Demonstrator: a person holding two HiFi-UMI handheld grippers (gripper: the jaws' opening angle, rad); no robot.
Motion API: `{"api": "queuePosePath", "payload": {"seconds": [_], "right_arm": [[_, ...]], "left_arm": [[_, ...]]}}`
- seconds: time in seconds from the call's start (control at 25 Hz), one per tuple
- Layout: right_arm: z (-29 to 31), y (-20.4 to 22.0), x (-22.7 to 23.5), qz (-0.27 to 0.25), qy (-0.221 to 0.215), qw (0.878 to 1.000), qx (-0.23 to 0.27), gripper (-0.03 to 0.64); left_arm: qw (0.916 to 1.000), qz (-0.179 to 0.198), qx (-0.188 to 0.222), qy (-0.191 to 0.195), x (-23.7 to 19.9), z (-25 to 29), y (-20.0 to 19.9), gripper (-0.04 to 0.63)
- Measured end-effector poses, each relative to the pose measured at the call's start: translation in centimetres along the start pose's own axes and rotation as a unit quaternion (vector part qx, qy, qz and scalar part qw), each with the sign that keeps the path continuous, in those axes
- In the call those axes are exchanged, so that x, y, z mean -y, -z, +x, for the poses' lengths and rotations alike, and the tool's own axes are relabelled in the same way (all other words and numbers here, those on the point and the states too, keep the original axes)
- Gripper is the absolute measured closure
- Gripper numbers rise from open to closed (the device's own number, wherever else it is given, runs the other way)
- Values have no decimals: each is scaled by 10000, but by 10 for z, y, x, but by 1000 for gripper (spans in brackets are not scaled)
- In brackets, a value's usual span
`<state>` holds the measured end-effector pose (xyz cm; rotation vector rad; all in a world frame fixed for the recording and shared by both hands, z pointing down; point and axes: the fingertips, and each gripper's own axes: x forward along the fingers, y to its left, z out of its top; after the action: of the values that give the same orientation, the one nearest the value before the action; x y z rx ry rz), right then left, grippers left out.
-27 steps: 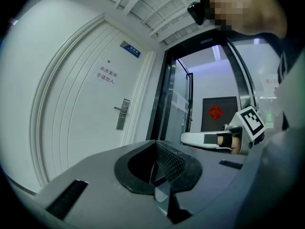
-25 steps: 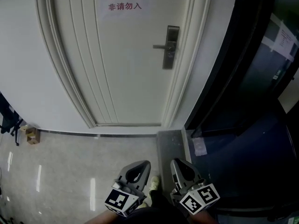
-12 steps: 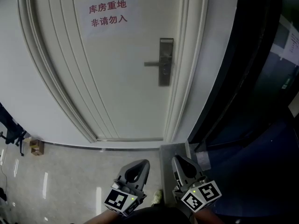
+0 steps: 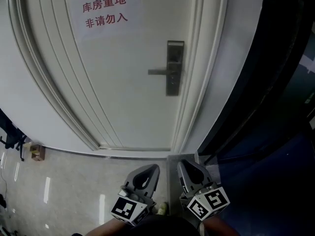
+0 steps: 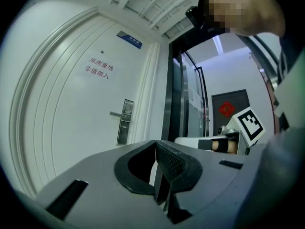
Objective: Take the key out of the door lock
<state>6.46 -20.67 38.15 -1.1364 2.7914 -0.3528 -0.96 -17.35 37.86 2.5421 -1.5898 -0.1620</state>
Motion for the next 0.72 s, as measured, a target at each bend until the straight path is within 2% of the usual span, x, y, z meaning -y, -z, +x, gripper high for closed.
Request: {"api": "queuePosePath", "payload": {"seconds": [0.24, 0.64, 0.72], "right_arm": [[40, -10, 27, -196, 133, 9997, 19, 601], [144, -33, 89, -529, 824, 9951, 157, 599], [169, -36, 103, -642, 998, 9927, 207, 562]], "left_arm": [[10000, -6, 16, 70, -15, 30, -3, 589], [9994, -24, 50, 349, -71, 87, -13, 589], [9991, -49, 52, 412, -84, 99, -15, 589]]}}
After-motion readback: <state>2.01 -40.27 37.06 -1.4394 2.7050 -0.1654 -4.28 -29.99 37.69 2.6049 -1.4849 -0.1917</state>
